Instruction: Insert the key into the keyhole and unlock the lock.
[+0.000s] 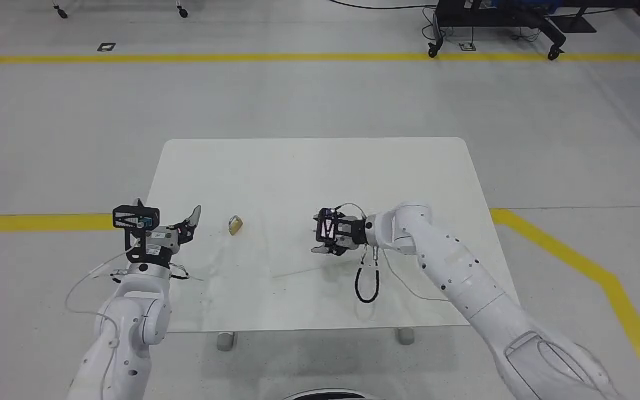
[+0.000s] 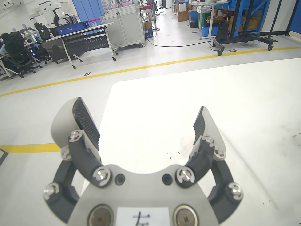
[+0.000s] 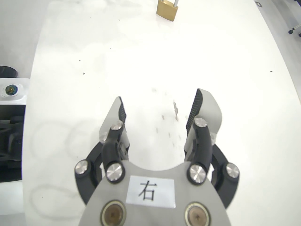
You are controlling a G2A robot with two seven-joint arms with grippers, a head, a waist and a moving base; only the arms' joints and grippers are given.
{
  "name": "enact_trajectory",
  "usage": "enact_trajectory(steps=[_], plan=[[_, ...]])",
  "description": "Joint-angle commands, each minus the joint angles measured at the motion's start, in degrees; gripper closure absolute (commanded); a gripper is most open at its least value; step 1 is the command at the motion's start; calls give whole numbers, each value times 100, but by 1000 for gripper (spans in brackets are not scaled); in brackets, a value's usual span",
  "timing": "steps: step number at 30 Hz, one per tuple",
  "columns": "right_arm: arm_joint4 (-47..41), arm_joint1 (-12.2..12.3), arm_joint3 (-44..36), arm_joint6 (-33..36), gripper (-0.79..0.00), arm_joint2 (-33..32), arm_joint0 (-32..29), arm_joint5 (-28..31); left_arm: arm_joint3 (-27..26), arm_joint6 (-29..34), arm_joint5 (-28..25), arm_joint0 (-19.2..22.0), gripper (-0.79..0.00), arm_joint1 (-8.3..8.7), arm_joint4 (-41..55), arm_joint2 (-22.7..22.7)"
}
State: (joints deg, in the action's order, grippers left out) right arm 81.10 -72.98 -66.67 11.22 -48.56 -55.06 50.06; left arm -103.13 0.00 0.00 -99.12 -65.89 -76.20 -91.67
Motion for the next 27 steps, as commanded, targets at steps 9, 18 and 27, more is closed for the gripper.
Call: enact_trajectory(steps=[9, 18, 27], plan=[[52, -251, 761, 208, -332, 514, 655, -109, 0, 0, 0, 0, -785, 0, 0, 0], [52, -428, 1205, 410, -234, 830, 1049, 30, 0, 0, 0, 0, -785, 0, 0, 0], [26, -614, 1552, 418, 0, 1095, 1310, 6, 0, 0, 0, 0, -785, 0, 0, 0]])
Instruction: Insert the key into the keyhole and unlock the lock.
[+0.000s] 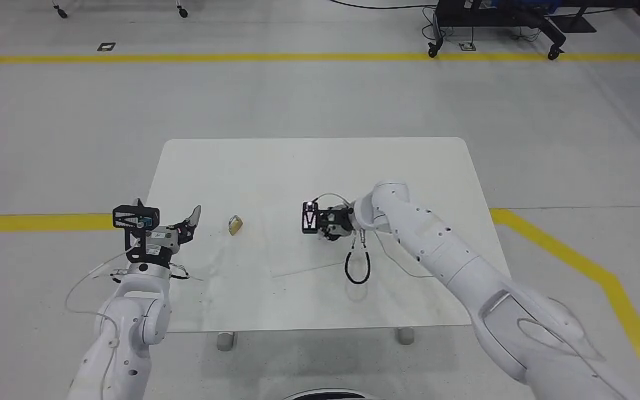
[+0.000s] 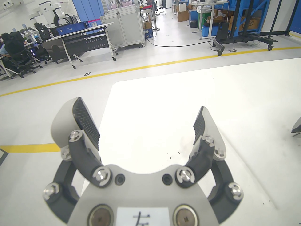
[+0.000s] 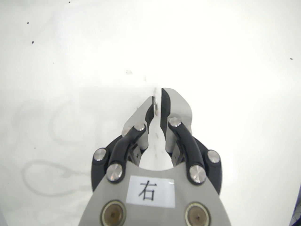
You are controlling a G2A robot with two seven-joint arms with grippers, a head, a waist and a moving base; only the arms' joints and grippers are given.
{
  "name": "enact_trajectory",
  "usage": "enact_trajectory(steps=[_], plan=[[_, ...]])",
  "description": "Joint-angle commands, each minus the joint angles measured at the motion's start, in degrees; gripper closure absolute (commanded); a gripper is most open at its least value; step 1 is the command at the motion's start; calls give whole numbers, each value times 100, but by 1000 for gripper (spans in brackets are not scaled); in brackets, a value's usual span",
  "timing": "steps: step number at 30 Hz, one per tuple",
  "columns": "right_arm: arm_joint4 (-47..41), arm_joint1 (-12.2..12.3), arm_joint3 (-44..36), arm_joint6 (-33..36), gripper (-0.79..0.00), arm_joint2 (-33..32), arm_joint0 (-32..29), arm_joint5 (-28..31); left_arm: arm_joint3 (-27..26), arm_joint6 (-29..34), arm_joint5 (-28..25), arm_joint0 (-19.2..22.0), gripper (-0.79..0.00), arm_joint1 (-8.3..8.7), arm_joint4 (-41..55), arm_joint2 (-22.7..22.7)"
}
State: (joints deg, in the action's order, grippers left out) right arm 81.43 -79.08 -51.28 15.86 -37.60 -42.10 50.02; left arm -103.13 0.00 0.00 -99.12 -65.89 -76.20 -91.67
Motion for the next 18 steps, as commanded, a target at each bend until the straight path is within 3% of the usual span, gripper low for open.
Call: enact_trajectory(steps=[1, 9, 18], plan=[[5, -2, 21, -115, 0, -10, 28, 26, 0, 0, 0, 0, -785, 0, 0, 0], [286, 316, -364, -1108, 0, -536, -286, 76, 0, 0, 0, 0, -785, 0, 0, 0], [747, 1044, -1975, -2633, 0, -2043, -1861, -257, 0, 0, 0, 0, -785, 0, 0, 0]])
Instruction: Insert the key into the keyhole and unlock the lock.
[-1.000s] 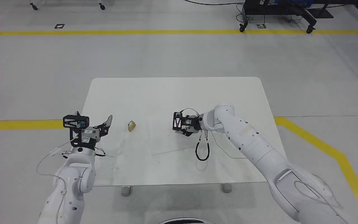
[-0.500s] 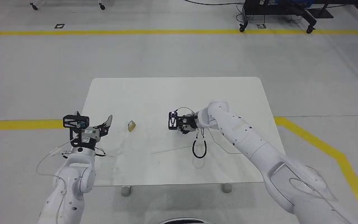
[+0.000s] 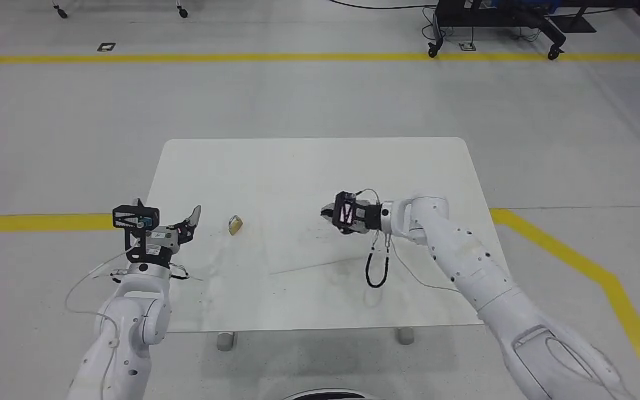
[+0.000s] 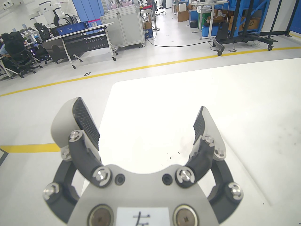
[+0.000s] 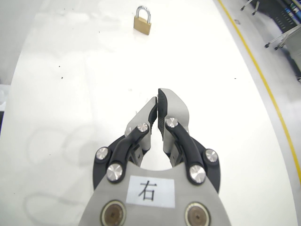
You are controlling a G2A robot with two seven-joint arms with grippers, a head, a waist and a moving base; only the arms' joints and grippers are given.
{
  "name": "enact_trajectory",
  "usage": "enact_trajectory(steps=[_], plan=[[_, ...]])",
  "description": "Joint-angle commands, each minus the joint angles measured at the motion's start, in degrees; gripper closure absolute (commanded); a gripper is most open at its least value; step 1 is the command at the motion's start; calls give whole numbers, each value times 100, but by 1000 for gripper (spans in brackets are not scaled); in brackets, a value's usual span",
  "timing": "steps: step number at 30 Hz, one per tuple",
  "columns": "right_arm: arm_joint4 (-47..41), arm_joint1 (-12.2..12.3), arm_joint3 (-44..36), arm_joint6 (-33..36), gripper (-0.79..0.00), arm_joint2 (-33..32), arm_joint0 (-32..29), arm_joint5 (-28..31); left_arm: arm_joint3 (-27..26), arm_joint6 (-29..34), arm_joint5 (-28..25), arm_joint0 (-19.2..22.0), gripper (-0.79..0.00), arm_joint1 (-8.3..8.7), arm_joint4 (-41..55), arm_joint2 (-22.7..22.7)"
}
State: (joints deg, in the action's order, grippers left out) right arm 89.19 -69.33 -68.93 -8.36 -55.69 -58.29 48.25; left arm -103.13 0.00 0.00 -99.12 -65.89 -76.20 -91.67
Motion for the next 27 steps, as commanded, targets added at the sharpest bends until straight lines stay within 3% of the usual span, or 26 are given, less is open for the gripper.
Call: enact_trajectory(steps=[1, 8, 20, 23, 27], plan=[[-42, 136, -413, -403, 0, -428, -459, -96, 0, 0, 0, 0, -785, 0, 0, 0], [325, 457, -1770, -1056, 0, -1451, -1816, -677, 0, 0, 0, 0, -785, 0, 0, 0], [325, 457, -1770, -1056, 0, -1451, -1816, -677, -30, -141, -106, -11, -785, -5, -33, 42], [243, 450, -1777, -1091, 0, -1441, -1839, -728, -73, 191, -798, 91, -785, 10, 397, 50], [-153, 385, -1639, -1242, 0, -1190, -1781, -752, 70, 1471, -2830, 460, -785, 84, 2137, 8]])
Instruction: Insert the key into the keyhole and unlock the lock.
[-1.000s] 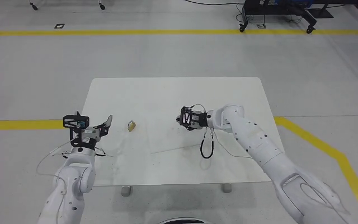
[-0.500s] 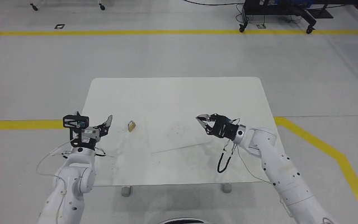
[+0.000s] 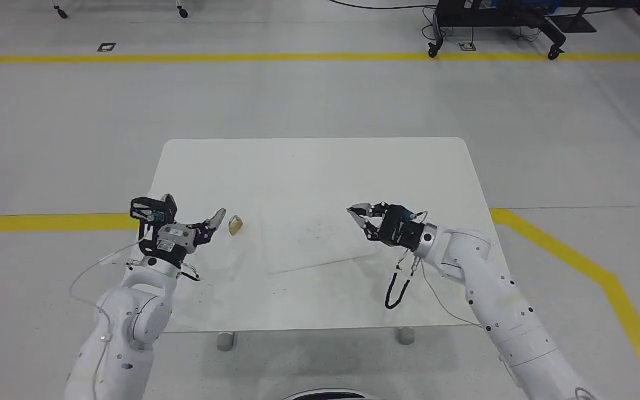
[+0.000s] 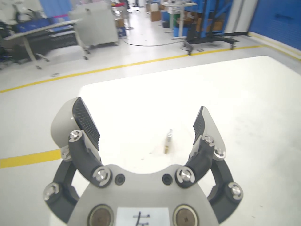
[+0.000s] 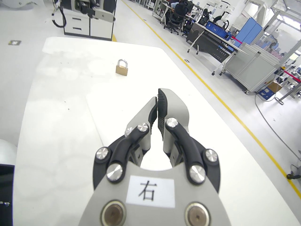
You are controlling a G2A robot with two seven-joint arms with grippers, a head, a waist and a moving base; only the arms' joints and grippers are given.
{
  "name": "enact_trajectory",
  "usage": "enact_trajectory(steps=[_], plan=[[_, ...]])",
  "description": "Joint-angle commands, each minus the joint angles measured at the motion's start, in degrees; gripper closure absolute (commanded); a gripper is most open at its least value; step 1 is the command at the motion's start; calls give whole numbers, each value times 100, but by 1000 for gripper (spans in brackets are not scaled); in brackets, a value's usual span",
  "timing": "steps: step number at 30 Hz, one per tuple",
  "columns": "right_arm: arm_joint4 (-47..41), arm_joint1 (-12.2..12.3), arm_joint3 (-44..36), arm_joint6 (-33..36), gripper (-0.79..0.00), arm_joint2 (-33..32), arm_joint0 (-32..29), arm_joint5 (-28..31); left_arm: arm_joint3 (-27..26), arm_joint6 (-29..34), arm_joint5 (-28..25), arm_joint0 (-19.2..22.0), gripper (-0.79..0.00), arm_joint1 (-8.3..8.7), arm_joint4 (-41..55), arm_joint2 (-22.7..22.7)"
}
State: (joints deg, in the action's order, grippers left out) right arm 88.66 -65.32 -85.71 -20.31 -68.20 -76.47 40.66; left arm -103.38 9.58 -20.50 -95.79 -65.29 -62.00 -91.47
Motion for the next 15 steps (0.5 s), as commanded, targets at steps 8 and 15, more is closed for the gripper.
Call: enact_trajectory(steps=[8, 15], plan=[[-849, -117, 431, -864, 0, 433, 338, 512, 1143, 4158, -2608, 1584, -785, 264, 5311, 428], [-1439, -256, 1071, -1080, 0, 944, 821, 1256, 1813, 4590, -2830, 2288, -785, 350, 6333, 1286]])
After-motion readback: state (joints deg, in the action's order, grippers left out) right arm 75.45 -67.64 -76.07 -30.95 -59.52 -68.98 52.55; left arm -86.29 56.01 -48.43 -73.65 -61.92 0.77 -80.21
